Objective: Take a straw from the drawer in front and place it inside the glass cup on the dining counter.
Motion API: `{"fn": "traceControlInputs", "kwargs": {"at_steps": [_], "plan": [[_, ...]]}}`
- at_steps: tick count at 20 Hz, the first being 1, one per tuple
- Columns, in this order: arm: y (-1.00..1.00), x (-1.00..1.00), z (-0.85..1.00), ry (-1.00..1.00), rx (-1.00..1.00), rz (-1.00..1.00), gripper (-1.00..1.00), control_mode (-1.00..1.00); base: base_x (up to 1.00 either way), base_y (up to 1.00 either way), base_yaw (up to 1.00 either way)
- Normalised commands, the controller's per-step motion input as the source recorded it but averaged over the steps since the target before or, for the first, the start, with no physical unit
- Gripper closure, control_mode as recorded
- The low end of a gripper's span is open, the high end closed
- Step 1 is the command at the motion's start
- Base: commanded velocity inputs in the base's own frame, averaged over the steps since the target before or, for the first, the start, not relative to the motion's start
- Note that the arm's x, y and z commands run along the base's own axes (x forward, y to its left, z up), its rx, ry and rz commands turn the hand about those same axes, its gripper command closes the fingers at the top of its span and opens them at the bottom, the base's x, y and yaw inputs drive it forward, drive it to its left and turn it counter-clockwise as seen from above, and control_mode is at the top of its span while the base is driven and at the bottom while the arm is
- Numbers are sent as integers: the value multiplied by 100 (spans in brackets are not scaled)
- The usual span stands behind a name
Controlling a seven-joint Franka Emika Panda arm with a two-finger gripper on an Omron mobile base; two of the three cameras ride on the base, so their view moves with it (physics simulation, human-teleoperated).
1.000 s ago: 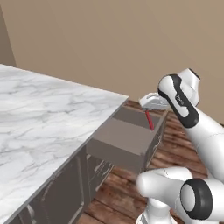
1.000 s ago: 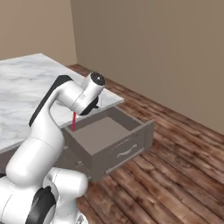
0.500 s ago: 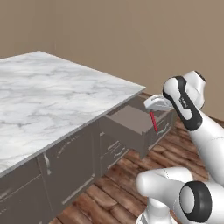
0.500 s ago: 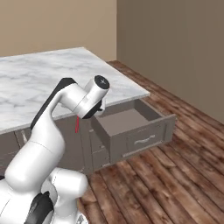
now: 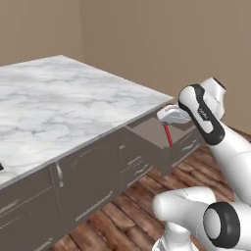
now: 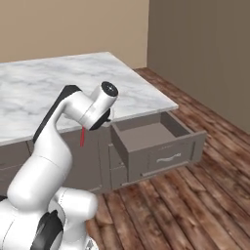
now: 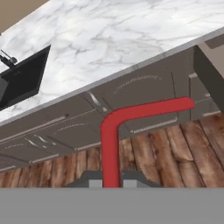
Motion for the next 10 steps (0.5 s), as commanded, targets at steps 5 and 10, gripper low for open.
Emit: {"fn": "traceControlInputs", "kwargs": {"at_steps": [5,10], "plan": [[0,0,0,0,0,0,100,100,42,-100,12],[0,0,0,0,0,0,100,100,98,-75,0]]}}
